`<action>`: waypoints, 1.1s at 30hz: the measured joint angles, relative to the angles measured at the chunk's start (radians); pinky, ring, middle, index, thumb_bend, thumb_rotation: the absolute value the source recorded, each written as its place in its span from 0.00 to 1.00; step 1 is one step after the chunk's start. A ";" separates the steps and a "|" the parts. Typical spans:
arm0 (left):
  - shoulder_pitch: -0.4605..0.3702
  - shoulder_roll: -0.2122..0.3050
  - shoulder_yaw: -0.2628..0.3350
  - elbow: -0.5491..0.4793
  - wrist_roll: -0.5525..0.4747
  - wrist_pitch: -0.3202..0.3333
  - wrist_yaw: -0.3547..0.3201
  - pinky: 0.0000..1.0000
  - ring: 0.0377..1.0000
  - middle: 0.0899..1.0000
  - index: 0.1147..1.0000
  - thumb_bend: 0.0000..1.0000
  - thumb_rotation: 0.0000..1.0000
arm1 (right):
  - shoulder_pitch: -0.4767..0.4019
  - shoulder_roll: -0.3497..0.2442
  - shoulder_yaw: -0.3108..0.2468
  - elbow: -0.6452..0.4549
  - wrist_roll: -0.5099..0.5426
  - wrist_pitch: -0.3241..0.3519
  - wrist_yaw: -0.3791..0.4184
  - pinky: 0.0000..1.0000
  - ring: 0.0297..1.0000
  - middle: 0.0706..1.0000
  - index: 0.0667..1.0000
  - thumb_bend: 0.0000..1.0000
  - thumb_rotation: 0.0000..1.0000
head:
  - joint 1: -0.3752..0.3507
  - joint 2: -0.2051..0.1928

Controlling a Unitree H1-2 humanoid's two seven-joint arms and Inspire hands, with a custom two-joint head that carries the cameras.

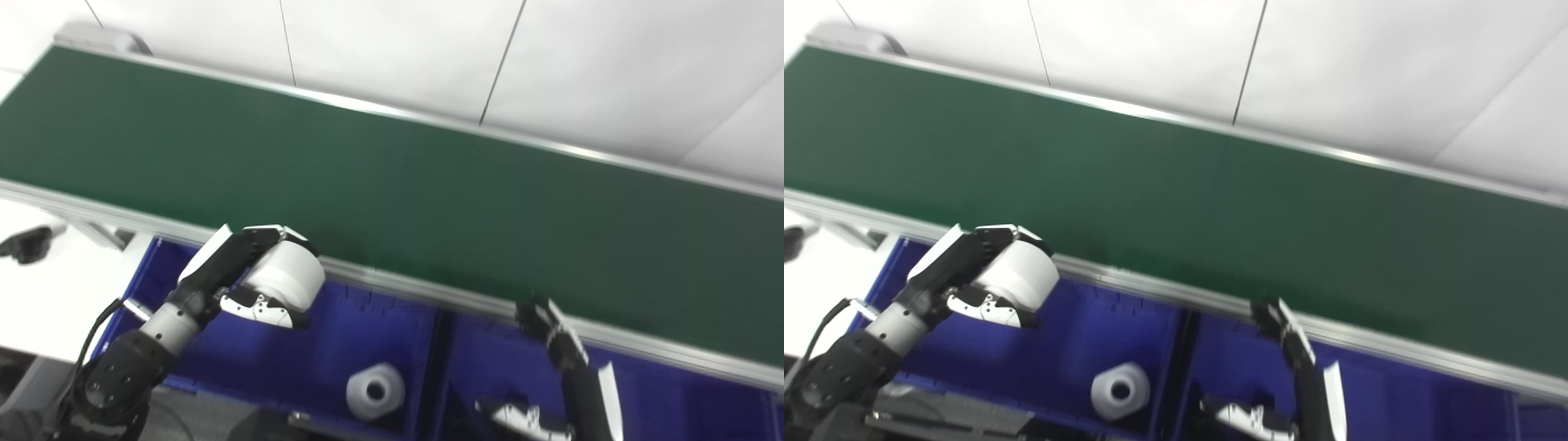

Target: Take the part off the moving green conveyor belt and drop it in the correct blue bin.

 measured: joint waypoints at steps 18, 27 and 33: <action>-0.176 -0.060 -0.310 0.145 0.672 0.064 -0.026 0.88 0.75 0.71 0.70 0.46 0.43 | -0.020 0.017 -0.057 -0.001 0.009 0.022 0.083 0.75 0.79 0.80 0.87 0.81 0.32 | 0.037 -0.035; -0.151 -0.028 -0.349 -0.040 1.037 0.285 -0.229 1.00 1.00 1.00 0.98 0.99 0.99 | -0.024 0.019 -0.078 0.018 0.006 0.019 0.083 0.75 0.79 0.79 0.87 0.80 0.33 | 0.038 -0.054; -0.019 -0.021 -0.288 -0.151 0.882 0.252 -0.194 1.00 1.00 0.99 0.93 0.94 0.82 | -0.019 0.021 -0.080 0.024 0.007 0.013 0.083 0.76 0.79 0.79 0.88 0.79 0.35 | 0.034 -0.055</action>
